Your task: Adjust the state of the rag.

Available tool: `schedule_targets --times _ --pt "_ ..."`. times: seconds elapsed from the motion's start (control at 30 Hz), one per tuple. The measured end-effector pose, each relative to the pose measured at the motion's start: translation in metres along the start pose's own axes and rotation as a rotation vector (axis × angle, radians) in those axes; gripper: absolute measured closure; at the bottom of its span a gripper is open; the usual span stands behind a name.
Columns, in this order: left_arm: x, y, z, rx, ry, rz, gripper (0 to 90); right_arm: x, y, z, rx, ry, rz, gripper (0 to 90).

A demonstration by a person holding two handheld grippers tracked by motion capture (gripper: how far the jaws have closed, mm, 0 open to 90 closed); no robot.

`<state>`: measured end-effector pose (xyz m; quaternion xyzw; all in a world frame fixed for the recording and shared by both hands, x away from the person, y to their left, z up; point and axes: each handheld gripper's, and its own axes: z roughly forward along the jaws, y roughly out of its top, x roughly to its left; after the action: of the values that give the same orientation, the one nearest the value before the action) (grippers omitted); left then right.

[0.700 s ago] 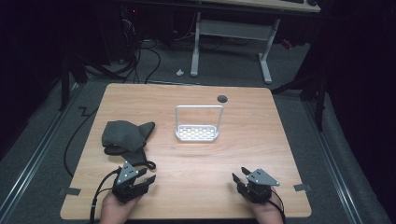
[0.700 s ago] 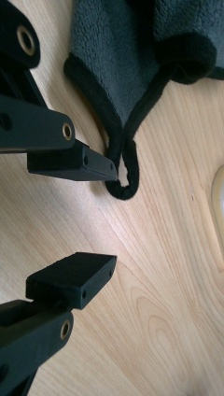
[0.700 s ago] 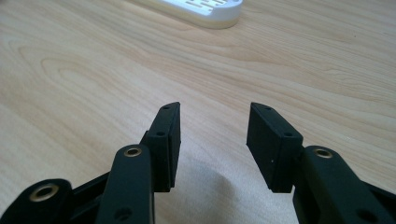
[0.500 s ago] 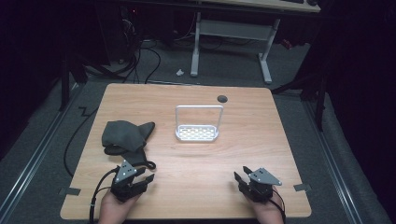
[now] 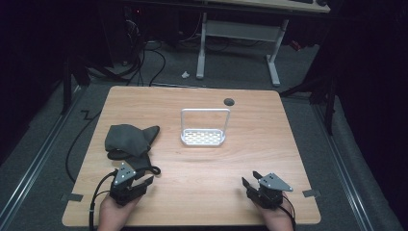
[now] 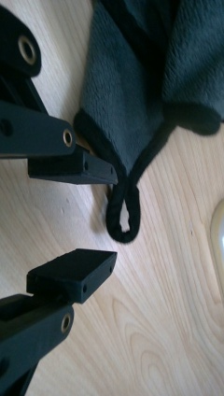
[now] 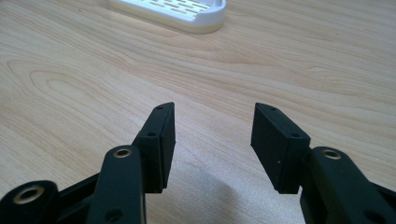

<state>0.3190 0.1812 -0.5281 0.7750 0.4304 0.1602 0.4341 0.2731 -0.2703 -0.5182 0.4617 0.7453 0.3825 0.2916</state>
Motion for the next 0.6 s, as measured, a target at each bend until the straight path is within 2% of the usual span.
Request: schedule_targets --times 0.27,0.33,0.4,0.47,0.53,0.6 --pt "0.013 0.002 -0.006 -0.007 0.036 -0.035 73.1 0.000 0.000 0.000 -0.004 0.005 0.006 50.1" --pt "0.020 0.005 -0.006 -0.005 0.095 -0.034 80.9 0.000 0.001 0.001 -0.005 0.006 0.001 50.2" --pt "0.027 0.007 -0.006 -0.009 0.128 -0.033 84.9 0.001 0.001 0.001 -0.006 0.009 0.002 50.2" --pt "0.035 0.008 -0.005 -0.011 0.144 -0.051 83.4 0.001 0.001 0.001 -0.008 0.011 -0.002 50.3" --pt "0.041 0.011 -0.004 -0.021 0.161 -0.082 69.3 0.002 0.001 0.000 -0.008 0.010 -0.005 50.4" --pt "0.046 0.015 -0.002 -0.029 0.154 -0.104 60.1 0.002 0.002 0.001 -0.010 0.012 -0.006 50.4"
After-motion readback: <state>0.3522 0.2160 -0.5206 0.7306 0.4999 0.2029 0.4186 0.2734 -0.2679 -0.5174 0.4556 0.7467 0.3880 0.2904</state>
